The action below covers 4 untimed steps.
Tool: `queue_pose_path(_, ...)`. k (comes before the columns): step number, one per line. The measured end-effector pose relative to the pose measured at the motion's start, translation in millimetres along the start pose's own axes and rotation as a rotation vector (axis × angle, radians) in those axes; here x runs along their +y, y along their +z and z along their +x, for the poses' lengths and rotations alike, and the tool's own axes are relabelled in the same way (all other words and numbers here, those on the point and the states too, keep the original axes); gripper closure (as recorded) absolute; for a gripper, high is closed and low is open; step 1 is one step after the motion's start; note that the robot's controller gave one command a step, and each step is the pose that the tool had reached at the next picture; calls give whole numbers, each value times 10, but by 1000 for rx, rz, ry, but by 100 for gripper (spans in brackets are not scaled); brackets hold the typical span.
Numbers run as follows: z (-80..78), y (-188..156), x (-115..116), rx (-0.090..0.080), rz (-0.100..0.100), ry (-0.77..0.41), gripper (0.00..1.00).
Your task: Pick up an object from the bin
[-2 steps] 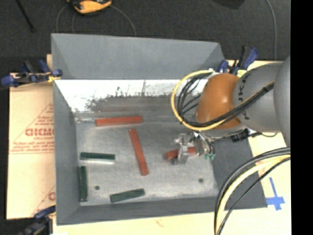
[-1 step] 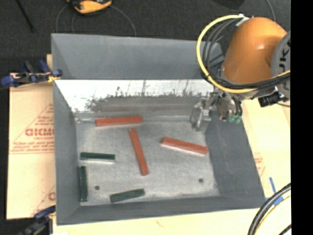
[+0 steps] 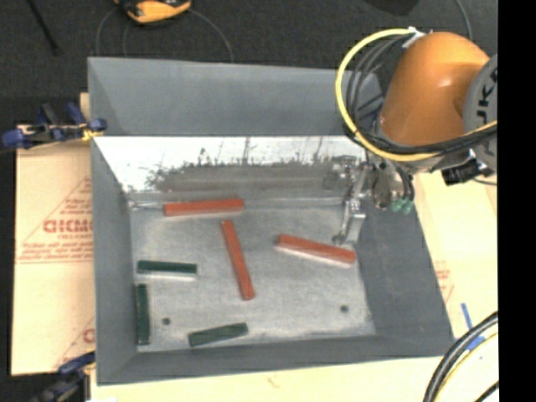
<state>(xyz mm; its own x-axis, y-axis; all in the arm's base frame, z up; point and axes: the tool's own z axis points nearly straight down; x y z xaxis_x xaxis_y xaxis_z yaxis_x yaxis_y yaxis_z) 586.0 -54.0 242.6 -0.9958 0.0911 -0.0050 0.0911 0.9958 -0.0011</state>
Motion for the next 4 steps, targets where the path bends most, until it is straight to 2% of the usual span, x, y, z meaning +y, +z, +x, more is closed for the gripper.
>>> queue_pose_path(1,0,0,0,0,0,-1,0)
queue_pose_path(2,209,550,62,-5,0,-12,0)
queue_pose_path(3,19,1138,-55,-5,-1,10,0)
queue_pose_path(4,35,1549,-180,3,-1,-66,0)
